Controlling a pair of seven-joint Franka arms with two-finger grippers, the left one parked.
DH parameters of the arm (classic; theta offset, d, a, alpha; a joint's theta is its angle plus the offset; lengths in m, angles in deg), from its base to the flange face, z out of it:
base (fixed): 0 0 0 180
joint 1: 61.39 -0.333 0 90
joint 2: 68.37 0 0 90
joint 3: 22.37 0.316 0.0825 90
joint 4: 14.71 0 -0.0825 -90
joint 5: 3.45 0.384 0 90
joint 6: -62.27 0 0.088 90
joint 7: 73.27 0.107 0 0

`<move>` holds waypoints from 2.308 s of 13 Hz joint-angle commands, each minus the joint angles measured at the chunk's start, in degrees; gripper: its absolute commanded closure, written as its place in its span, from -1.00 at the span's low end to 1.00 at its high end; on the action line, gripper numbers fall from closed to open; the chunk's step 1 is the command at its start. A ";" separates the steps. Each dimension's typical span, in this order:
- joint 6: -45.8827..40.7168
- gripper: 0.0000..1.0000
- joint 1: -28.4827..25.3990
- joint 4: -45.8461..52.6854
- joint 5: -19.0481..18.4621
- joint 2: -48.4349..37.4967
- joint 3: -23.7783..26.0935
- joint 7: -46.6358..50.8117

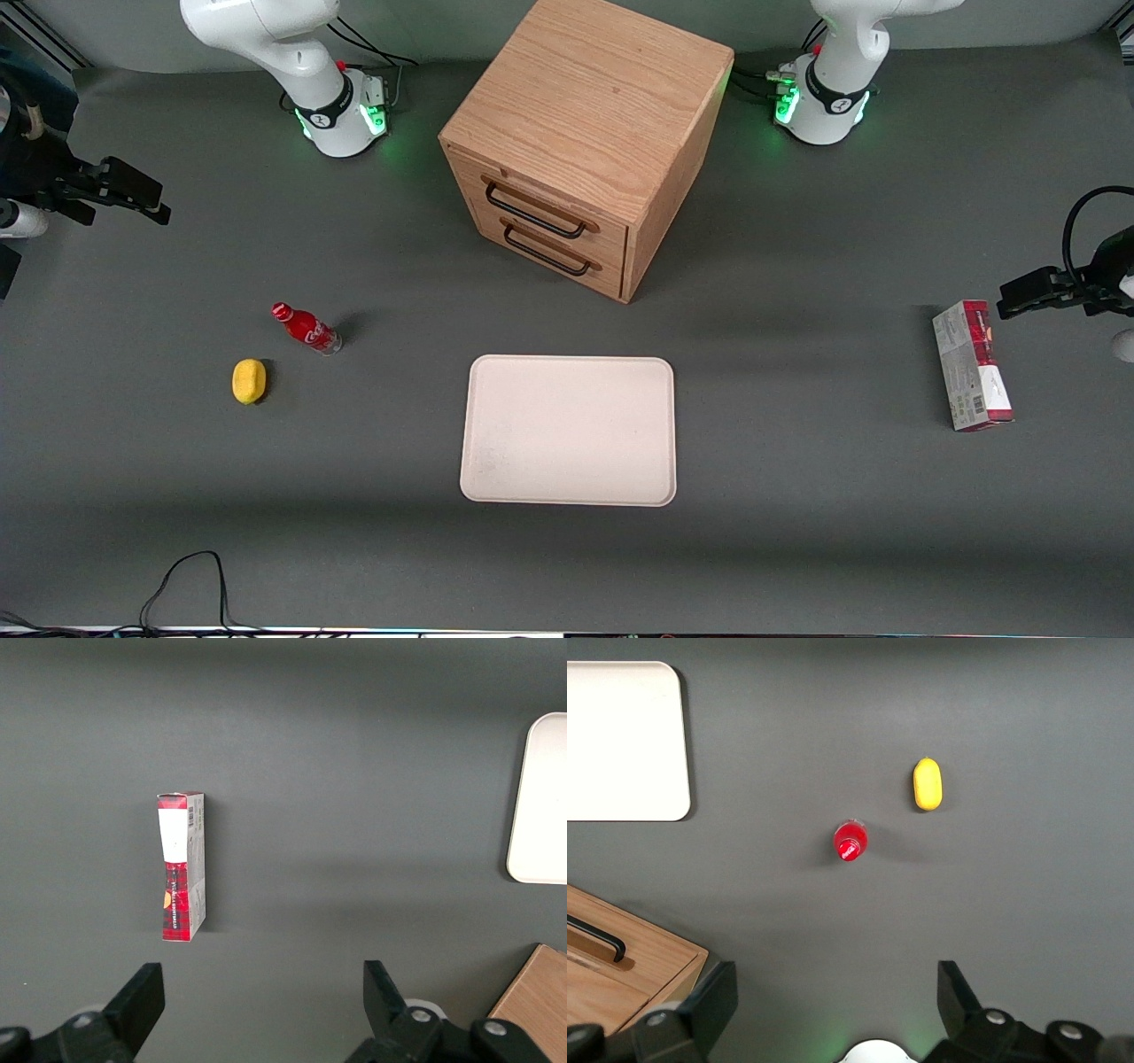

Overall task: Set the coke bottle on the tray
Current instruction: 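Move the right gripper toward the red Coca-Cola bottle, then lower the right gripper around the bottle and close on it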

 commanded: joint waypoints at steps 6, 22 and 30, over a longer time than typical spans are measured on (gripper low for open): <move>0.50 -1.00 -0.50 -4.68 -0.22 0.63 0.04 0.86; 57.12 -0.52 -0.50 -45.49 -0.40 6.51 -0.49 0.15; 56.16 1.00 -1.56 -42.35 -0.22 7.04 -0.31 -1.17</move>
